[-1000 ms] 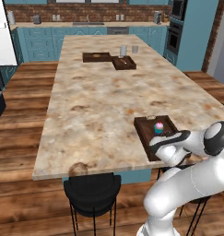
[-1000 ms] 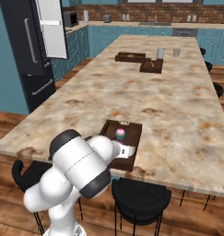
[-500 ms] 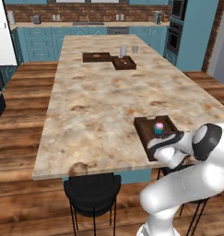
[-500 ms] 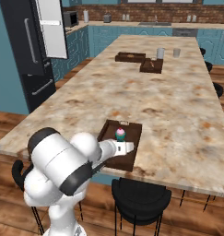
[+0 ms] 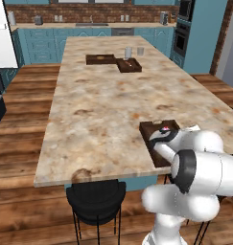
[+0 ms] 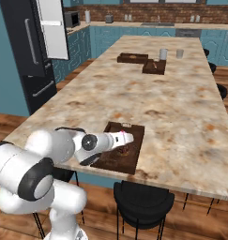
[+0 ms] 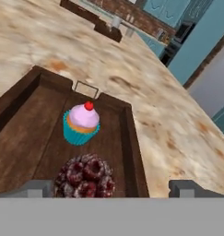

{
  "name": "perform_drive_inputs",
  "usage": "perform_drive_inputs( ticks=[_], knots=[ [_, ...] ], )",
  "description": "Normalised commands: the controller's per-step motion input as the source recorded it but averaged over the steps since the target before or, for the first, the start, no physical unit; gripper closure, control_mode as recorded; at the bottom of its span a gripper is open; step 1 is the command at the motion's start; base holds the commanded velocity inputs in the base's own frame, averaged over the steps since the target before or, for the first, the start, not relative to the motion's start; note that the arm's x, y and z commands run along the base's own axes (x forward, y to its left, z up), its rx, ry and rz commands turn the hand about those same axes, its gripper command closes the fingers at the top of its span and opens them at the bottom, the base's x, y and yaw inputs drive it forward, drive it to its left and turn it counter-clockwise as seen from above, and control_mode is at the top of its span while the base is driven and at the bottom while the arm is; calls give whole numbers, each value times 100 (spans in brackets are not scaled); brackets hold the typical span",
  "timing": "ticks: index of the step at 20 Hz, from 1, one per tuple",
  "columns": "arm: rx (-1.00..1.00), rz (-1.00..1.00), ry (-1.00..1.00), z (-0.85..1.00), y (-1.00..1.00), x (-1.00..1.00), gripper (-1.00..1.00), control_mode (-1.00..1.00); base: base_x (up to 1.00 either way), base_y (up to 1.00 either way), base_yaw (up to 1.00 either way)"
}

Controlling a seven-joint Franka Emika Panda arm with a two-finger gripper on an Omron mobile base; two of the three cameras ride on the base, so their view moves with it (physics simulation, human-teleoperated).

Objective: Take the cupcake and cake from the fridge and place them on the empty tray on the dining counter.

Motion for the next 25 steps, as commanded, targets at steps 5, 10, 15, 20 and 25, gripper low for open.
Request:
perform_drive_inputs(
  ticks=[5,10,15,20,25],
  knots=[
    [18,0,47,100,-4,-1,-100,-100,0,0,0],
    [22,0,35,100,-3,-7,-100,-100,0,0,0],
    [20,-1,7,83,2,-91,-100,-100,0,0,0],
    [1,0,-24,6,53,-100,-100,-100,0,0,0],
    [-5,0,-26,0,62,-100,-100,-100,0,0,0]
  ],
)
